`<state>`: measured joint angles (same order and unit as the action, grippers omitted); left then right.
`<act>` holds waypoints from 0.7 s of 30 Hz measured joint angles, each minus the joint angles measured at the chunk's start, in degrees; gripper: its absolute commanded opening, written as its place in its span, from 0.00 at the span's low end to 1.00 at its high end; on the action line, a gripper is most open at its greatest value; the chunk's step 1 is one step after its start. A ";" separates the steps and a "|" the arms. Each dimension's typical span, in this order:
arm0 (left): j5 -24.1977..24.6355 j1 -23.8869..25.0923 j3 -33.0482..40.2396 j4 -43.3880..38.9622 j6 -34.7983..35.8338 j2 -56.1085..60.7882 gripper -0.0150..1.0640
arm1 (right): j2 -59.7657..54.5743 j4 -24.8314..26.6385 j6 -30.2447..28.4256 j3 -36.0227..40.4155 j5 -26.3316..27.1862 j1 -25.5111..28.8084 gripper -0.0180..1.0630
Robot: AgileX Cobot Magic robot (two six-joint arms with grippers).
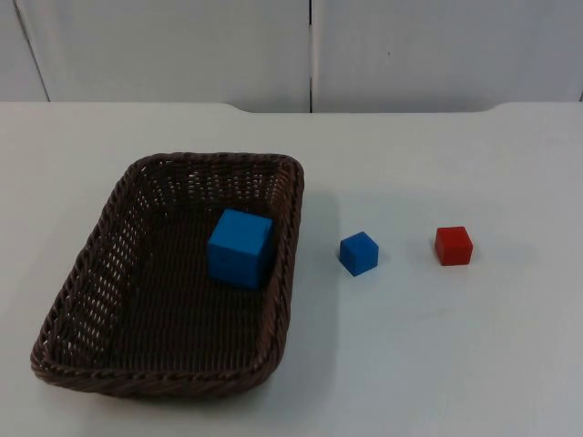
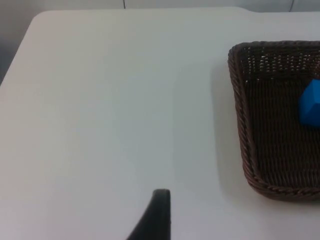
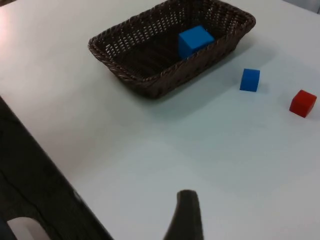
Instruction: Pick up the basket with the left hand and place the largest block into the basket with the right hand.
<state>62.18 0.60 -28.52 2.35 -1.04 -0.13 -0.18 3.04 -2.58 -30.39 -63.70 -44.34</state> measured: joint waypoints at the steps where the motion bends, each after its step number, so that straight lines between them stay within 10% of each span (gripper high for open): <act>1: 0.00 0.00 0.00 0.00 0.00 0.00 0.81 | 0.00 -0.22 0.27 0.40 0.43 0.00 0.60; 21: 0.00 0.00 0.00 0.33 0.00 0.00 0.85 | 0.00 -3.40 3.42 0.51 1.01 0.00 0.61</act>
<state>62.18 0.60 -28.52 2.68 -1.04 -0.13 -0.18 -0.36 0.84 -29.88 -62.69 -44.34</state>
